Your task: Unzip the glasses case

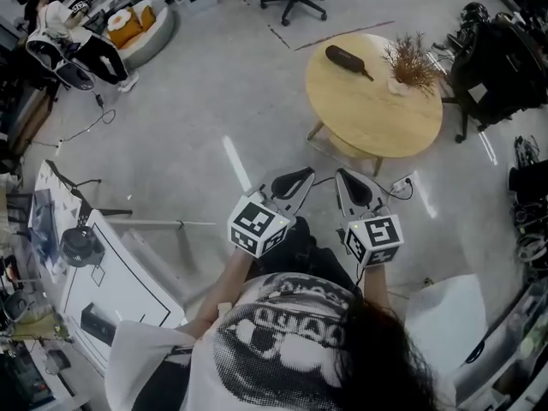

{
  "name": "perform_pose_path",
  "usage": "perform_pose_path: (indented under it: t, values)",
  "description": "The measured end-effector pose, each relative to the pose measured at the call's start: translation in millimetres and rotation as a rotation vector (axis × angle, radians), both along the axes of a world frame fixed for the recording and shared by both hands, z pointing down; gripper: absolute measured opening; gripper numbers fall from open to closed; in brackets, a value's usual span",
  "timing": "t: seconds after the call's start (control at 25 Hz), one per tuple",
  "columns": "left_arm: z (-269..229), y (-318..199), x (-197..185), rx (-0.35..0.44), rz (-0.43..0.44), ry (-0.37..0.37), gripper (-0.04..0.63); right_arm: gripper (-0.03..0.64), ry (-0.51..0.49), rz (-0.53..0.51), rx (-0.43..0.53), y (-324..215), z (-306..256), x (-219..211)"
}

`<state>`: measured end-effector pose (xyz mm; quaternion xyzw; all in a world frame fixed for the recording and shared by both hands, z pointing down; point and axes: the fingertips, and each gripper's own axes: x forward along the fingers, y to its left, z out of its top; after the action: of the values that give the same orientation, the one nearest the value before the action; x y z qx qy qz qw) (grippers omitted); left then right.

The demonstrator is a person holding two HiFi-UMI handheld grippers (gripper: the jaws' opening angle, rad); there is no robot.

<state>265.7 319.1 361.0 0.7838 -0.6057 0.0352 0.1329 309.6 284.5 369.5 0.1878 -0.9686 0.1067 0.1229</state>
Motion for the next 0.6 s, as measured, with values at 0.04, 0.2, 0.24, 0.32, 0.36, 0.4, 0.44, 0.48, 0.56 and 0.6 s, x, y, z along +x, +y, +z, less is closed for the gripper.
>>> perform_pose_path:
  t: [0.04, 0.2, 0.24, 0.32, 0.36, 0.4, 0.44, 0.48, 0.56, 0.6]
  values:
    - [2, 1, -1, -0.007, -0.007, -0.002, 0.021, -0.003, -0.001, -0.009, -0.006, 1, 2, -1]
    - [0, 2, -12, -0.014, -0.042, -0.018, 0.021, -0.003, -0.01, -0.041, -0.016, -2, 4, -12]
    - [-2, 2, -16, -0.013, -0.052, -0.021, 0.021, -0.003, -0.014, -0.048, -0.017, -3, 3, -17]
    - [-3, 1, -25, -0.015, -0.071, -0.027, 0.021, -0.003, -0.021, -0.059, -0.022, -7, 4, -24]
    - [-2, 0, -29, -0.019, -0.079, -0.029, 0.021, -0.003, -0.022, -0.065, -0.026, -10, 4, -28]
    - [-1, -1, -33, -0.026, -0.087, -0.03, 0.021, -0.003, -0.023, -0.07, -0.03, -12, 5, -32]
    - [0, -3, -38, -0.032, -0.093, -0.031, 0.021, -0.003, -0.023, -0.075, -0.033, -15, 5, -36]
    - [1, -5, -43, -0.036, -0.099, -0.031, 0.021, -0.003, -0.023, -0.081, -0.035, -17, 6, -41]
    - [3, -12, -54, -0.039, -0.106, -0.031, 0.021, -0.003, -0.02, -0.089, -0.035, -23, 7, -51]
    - [4, -16, -59, -0.037, -0.106, -0.031, 0.021, -0.003, -0.017, -0.09, -0.033, -27, 8, -56]
